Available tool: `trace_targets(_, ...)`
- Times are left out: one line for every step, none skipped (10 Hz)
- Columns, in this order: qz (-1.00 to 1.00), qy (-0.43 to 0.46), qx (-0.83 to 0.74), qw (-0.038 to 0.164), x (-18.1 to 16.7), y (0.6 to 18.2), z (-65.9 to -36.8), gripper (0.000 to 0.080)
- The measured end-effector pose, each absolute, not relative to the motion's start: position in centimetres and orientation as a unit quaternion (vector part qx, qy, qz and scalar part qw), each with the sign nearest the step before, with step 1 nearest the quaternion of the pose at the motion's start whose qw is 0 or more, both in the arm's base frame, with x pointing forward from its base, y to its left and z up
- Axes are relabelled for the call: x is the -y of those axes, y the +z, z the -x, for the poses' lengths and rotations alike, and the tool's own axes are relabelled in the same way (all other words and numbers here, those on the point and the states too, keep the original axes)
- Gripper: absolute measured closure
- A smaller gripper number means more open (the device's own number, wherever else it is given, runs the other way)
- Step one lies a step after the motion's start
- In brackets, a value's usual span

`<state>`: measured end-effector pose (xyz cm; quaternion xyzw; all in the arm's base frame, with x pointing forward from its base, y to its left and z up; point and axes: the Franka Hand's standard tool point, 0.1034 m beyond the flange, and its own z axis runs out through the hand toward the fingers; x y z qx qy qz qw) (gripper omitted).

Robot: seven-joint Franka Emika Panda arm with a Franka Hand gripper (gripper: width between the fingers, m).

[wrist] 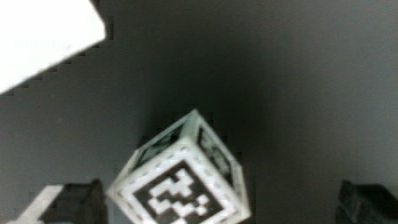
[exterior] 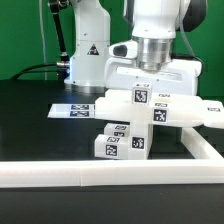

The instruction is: Assemble chair

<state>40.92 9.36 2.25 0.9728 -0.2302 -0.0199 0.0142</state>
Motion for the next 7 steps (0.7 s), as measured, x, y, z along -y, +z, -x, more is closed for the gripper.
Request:
trace_targets(-0.973, -0.02, 0.228, 0.02, -9.2, 1.5, -40.7, 0.0151)
trace_targets(-0.973, -0.022, 0.227, 0.023, -9.4, 1.2, -40.4, 0.0151)
trace_targets(-0.974, -0.024, 0.226, 0.023, -9.7, 1.1, -40.3, 0.0151)
trace_targets(-0.973, -0.029, 0.227, 0.024, -9.9, 1.1, -40.0, 0.0151)
trace_targets(-0.973, -0.03, 0.227, 0.025, -9.8, 1.1, -39.9, 0.0151)
trace_targets(-0.973, -0.031, 0.227, 0.026, -9.7, 1.0, -39.7, 0.0151)
trace_targets(-0.973, -0.031, 0.227, 0.026, -9.6, 0.9, -39.6, 0.0151)
